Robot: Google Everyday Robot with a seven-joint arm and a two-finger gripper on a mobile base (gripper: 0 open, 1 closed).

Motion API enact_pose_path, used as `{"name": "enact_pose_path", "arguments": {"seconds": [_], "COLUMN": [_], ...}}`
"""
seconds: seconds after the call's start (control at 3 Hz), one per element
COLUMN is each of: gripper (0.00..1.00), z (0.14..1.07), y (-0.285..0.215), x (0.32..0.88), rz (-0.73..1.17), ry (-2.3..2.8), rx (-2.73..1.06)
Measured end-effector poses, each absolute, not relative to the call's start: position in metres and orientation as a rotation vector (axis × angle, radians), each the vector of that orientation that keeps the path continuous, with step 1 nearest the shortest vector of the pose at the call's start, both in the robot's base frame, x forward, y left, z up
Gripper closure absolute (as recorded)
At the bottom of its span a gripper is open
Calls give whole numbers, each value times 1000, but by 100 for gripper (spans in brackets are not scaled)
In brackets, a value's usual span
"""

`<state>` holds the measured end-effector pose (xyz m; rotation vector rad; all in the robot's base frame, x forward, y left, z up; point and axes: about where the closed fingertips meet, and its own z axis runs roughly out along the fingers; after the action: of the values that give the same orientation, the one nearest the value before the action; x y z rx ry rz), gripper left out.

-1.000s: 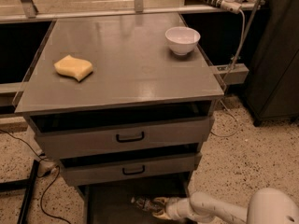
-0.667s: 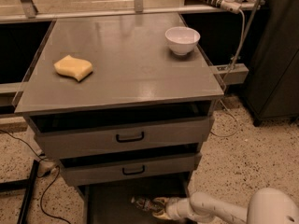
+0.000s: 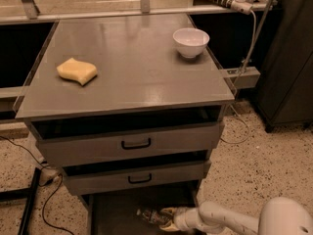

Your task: Place water bottle into bottom drawer

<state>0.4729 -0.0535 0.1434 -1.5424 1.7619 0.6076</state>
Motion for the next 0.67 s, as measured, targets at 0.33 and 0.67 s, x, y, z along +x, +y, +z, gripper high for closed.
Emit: {"name": "enact_pose_path", "arguments": {"seconds": [0.33, 0.67], "gripper": [12, 0], "z": [143, 143], "y": [-53, -53], "x": [473, 473], "rz": [608, 608], "ry": [1762, 1762], "rx": [-1542, -1542]}}
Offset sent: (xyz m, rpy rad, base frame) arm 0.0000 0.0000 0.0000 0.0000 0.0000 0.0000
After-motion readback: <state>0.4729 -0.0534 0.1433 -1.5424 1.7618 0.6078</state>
